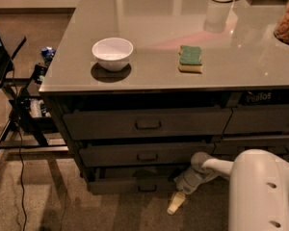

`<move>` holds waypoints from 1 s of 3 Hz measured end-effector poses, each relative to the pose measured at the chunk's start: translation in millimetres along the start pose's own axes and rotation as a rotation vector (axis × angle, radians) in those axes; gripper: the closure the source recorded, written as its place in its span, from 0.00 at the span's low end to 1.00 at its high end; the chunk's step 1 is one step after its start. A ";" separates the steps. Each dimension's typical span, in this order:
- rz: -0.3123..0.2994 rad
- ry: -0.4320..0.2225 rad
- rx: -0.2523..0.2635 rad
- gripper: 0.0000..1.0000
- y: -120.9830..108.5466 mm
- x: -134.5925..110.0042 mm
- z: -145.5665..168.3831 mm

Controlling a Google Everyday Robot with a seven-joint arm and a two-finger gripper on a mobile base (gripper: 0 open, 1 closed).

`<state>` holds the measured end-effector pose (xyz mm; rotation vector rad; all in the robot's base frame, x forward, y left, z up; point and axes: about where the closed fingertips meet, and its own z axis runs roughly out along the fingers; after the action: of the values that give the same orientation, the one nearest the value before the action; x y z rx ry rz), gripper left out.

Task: Open bottom drawer

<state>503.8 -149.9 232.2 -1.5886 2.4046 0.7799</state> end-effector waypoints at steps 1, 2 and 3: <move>-0.014 -0.006 0.022 0.00 -18.4 -9.0 9.4; -0.018 -0.006 0.027 0.00 -23.8 -11.8 10.4; -0.040 -0.005 0.048 0.00 -33.1 -22.0 6.7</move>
Offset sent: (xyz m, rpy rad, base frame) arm 0.0534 0.0084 -0.0223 -0.0128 -0.0661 0.0026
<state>541.7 -138.7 224.2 -1.6098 2.3622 0.7128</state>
